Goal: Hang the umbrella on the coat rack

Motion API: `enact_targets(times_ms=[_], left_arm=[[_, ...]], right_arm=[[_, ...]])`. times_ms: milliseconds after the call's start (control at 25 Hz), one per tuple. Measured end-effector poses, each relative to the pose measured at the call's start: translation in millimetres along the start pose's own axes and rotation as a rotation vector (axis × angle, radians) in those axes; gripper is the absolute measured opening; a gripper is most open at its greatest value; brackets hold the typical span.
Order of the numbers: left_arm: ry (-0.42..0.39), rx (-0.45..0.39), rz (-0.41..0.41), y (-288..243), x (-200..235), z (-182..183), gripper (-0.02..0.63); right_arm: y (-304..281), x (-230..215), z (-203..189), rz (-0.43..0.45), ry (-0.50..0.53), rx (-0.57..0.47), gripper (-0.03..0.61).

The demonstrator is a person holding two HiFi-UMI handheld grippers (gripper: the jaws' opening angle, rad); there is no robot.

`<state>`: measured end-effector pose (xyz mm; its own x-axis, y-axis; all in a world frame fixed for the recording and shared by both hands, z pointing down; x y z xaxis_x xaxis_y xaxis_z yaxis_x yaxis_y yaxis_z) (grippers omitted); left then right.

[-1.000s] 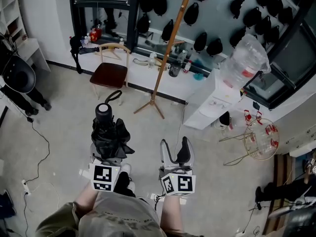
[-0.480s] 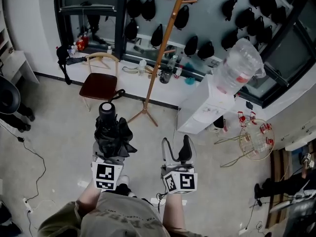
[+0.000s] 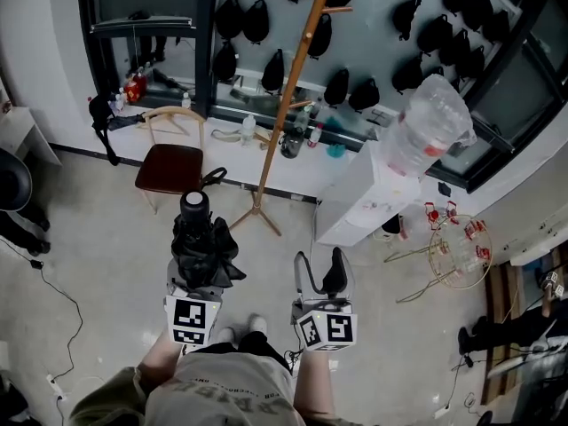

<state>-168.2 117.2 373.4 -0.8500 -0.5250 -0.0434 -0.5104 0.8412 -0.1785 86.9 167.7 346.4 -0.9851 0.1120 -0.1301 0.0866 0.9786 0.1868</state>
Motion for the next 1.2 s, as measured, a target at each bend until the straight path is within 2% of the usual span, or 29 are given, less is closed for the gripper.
enact_targets(times_ms=[440,960,1200], left_arm=[[0.048,0.017,0.059,-47.9,3.7,-16.1,0.288],[0.025,-0.037,0.095,-164.3,-21.1,7.0,0.288],[0.019,-0.006,0.084,-199.3,-37.0,1.4,0.288]], right_arm=[[-57.5,-22.4,-23.0,0.112,0.003,0.02,0.333],[-155.3,-113.8,-36.5,0.215,-0.02,0.008,0.333],[-186.0,-144.2,-38.3,0.269,-0.02,0.014,0.333]])
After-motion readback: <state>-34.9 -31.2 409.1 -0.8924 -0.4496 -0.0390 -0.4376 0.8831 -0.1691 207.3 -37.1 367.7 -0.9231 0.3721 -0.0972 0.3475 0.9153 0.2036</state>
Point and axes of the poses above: the fingertips, and each gripper's own axes: y backward along the fingers, x to its left, z out of its top, the point moved 8 cm from there along y, backward along the fingers, and after that the axes turned 4 degrees about -x, right-handed, at the moved point
